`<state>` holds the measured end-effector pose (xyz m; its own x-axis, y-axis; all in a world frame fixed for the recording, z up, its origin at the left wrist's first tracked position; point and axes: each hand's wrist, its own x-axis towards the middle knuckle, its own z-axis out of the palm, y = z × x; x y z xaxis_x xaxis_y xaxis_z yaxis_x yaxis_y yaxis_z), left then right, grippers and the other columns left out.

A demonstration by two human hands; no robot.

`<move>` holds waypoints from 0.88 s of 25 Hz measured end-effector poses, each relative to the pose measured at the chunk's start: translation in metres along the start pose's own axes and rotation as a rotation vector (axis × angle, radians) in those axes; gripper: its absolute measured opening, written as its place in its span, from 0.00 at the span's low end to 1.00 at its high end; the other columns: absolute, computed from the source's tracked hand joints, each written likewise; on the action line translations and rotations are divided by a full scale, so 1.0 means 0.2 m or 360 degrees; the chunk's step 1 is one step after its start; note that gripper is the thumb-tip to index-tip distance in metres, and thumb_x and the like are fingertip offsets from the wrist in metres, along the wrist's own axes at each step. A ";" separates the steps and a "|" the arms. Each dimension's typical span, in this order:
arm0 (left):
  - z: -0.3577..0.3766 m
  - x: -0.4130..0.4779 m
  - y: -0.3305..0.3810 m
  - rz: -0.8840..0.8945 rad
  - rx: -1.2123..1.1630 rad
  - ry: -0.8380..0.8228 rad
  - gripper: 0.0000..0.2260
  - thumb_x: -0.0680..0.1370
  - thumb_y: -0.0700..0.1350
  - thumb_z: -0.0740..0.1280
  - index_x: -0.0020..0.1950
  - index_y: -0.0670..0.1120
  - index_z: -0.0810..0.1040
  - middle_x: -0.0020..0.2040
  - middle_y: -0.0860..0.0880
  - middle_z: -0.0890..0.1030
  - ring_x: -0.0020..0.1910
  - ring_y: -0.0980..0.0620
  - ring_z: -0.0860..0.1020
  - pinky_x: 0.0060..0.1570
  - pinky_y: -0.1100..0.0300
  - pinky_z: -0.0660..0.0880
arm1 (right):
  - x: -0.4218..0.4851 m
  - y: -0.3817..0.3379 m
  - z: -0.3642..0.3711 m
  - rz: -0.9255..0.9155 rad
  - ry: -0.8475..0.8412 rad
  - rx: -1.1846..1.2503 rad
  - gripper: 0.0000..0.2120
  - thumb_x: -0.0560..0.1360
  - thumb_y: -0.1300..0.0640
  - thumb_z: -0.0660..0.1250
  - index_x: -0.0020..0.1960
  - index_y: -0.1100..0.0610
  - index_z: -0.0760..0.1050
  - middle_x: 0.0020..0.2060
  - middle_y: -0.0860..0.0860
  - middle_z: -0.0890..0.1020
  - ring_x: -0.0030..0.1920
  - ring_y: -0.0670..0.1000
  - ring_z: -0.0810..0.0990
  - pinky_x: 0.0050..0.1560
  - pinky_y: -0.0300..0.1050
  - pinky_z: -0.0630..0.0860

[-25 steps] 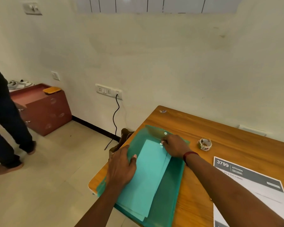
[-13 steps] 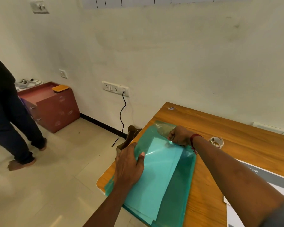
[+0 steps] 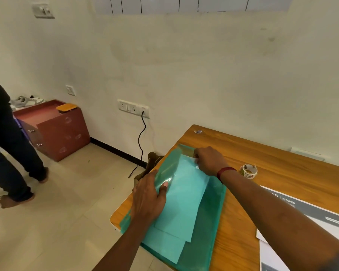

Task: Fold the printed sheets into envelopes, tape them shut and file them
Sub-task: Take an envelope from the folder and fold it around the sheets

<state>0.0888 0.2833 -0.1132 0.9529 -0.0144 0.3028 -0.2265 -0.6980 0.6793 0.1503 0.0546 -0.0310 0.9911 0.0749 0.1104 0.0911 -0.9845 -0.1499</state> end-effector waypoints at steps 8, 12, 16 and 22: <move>0.02 0.01 -0.01 -0.0037 0.0153 -0.0076 0.25 0.79 0.60 0.60 0.74 0.53 0.63 0.70 0.51 0.72 0.68 0.47 0.69 0.69 0.44 0.64 | -0.11 0.01 -0.21 -0.0132 0.0613 0.0039 0.08 0.77 0.66 0.62 0.51 0.57 0.77 0.44 0.55 0.82 0.41 0.57 0.78 0.34 0.45 0.67; 0.03 0.01 -0.02 -0.0028 0.0223 -0.0075 0.26 0.79 0.60 0.60 0.74 0.53 0.63 0.71 0.50 0.72 0.68 0.46 0.70 0.69 0.43 0.64 | -0.14 -0.02 -0.33 -0.0206 0.0768 0.0006 0.09 0.77 0.65 0.62 0.54 0.57 0.77 0.45 0.55 0.82 0.42 0.57 0.79 0.36 0.47 0.72; 0.03 0.01 -0.01 -0.0013 0.0259 -0.0084 0.25 0.79 0.59 0.59 0.75 0.54 0.62 0.71 0.49 0.72 0.69 0.45 0.70 0.69 0.43 0.64 | -0.20 -0.09 -0.44 -0.0306 0.0917 -0.0098 0.12 0.76 0.67 0.64 0.57 0.58 0.77 0.45 0.55 0.82 0.43 0.58 0.78 0.36 0.50 0.74; 0.01 0.00 0.00 0.0029 0.0256 -0.0087 0.26 0.80 0.59 0.59 0.75 0.53 0.62 0.70 0.48 0.73 0.68 0.45 0.71 0.69 0.43 0.64 | -0.30 -0.16 -0.63 -0.0350 0.1169 -0.0057 0.11 0.76 0.67 0.64 0.56 0.60 0.79 0.44 0.57 0.82 0.43 0.60 0.79 0.38 0.52 0.76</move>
<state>0.0888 0.2815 -0.1143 0.9596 -0.0641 0.2740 -0.2126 -0.8030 0.5568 0.0760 0.0610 0.0910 0.6301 0.1571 0.7605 0.2628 -0.9647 -0.0185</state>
